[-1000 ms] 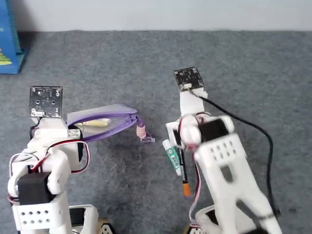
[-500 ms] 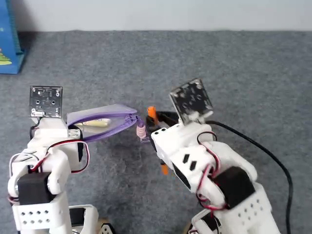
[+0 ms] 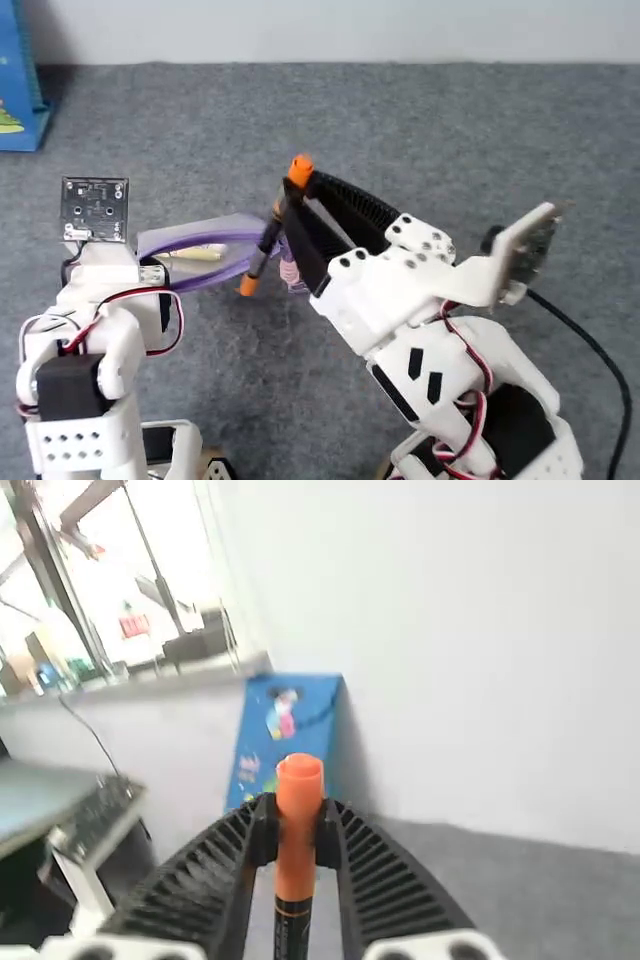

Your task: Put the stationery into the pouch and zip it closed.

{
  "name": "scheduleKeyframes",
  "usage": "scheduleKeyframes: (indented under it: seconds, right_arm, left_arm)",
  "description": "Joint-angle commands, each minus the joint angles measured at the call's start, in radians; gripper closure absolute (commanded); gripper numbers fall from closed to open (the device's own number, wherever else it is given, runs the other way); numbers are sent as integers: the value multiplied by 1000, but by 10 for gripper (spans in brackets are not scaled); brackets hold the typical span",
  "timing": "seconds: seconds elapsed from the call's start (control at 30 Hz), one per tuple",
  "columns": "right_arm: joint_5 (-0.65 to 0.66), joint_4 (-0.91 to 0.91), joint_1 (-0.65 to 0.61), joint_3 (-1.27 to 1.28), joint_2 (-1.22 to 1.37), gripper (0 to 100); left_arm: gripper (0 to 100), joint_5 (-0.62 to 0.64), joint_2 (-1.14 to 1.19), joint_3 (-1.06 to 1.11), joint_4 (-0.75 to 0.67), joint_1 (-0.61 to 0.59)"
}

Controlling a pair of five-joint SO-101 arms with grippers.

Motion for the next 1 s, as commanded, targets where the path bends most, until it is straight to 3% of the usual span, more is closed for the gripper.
scheduleKeyframes:
  seconds: [0.0, 0.23, 0.63, 0.73, 0.83, 0.97]
  right_arm:
    - [-31, -163, -2, 68, -10, 991]
    - [-26, -539, -2, 376, -10, 991]
    - [-34, -745, -8, 608, -8, 991]
    - [-110, -819, -4, 652, -8, 991]
    - [-160, -832, -7, 672, -8, 991]
    - [-121, -832, -8, 703, -8, 985]
  left_arm:
    - [987, 8, 5, -7, -6, 2]
    - [987, 8, 5, -5, -8, 0]
    - [987, 8, 5, -5, -9, 0]
    - [987, 8, 5, -5, -9, 0]
    - [987, 8, 5, -5, -9, 0]
    - [987, 8, 5, -5, -9, 0]
